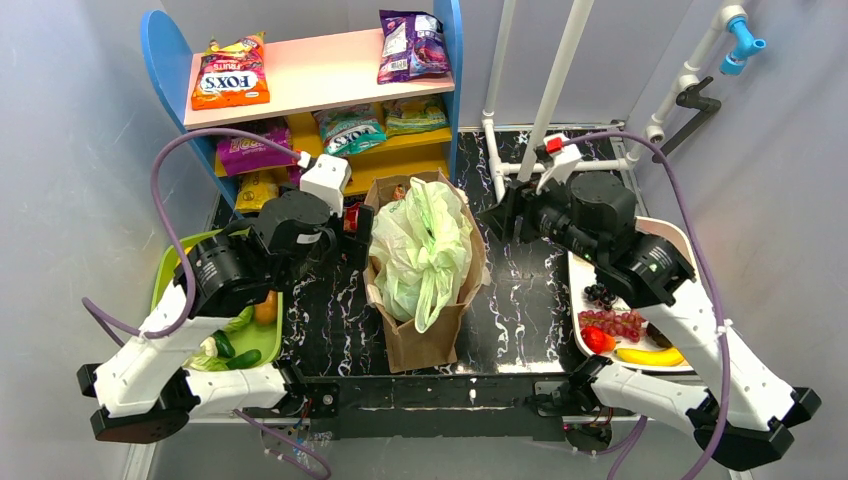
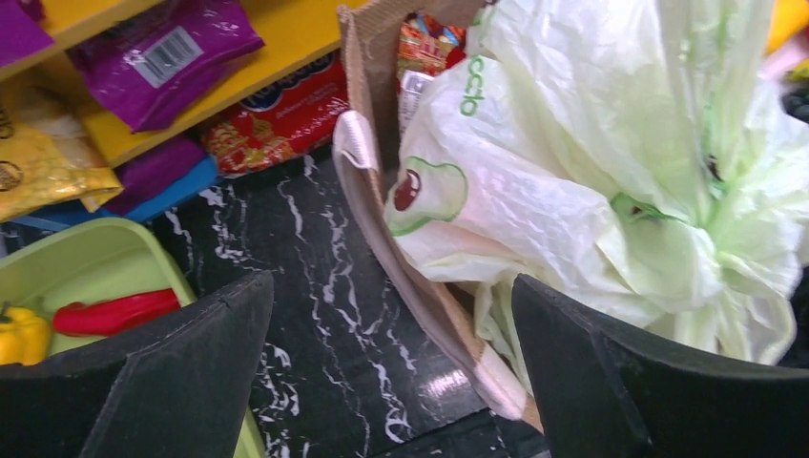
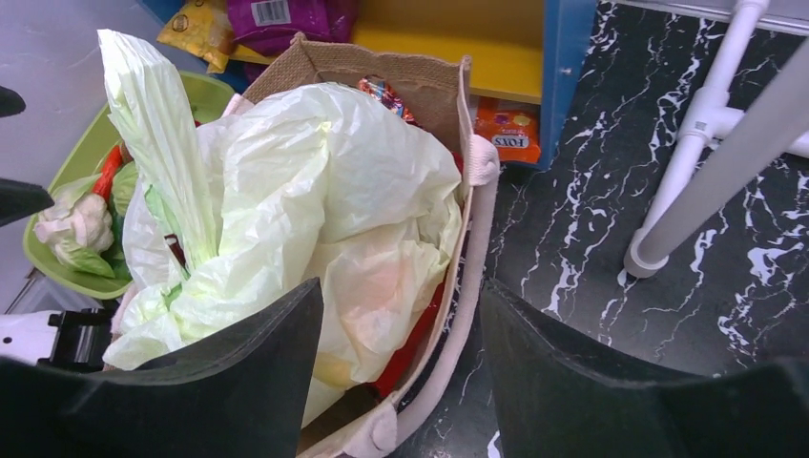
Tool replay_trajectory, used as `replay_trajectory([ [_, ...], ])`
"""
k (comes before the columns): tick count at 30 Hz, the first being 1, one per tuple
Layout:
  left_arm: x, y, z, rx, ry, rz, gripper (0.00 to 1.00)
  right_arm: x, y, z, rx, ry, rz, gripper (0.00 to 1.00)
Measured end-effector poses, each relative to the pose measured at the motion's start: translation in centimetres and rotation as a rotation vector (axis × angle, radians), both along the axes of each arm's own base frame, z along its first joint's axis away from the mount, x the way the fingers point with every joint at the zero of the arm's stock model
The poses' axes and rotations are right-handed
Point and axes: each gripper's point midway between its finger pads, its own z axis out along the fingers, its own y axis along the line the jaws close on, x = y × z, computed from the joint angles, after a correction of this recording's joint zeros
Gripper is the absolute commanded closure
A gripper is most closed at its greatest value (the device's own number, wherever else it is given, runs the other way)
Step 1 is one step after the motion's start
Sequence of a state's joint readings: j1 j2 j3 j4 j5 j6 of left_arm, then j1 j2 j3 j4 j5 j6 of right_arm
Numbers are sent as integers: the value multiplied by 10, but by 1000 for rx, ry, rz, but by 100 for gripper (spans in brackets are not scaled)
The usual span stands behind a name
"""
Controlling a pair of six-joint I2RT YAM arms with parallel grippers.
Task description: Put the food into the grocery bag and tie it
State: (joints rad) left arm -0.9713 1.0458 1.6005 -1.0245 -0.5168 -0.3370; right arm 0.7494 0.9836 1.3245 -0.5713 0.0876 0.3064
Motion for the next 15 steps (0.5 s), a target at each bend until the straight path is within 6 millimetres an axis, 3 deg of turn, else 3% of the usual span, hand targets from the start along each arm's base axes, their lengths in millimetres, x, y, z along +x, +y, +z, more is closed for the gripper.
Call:
replay_trajectory([
  [5, 18, 16, -3, 78, -12, 50, 2, -7, -16, -2, 9, -35, -34, 24],
  [11, 49, 38, -2, 76, 4, 140, 2, -18, -36, -28, -2, -58, -68, 17],
  [15, 73, 62, -5, 39, 14, 231, 2, -24, -48, -31, 7, -80, -94, 17],
])
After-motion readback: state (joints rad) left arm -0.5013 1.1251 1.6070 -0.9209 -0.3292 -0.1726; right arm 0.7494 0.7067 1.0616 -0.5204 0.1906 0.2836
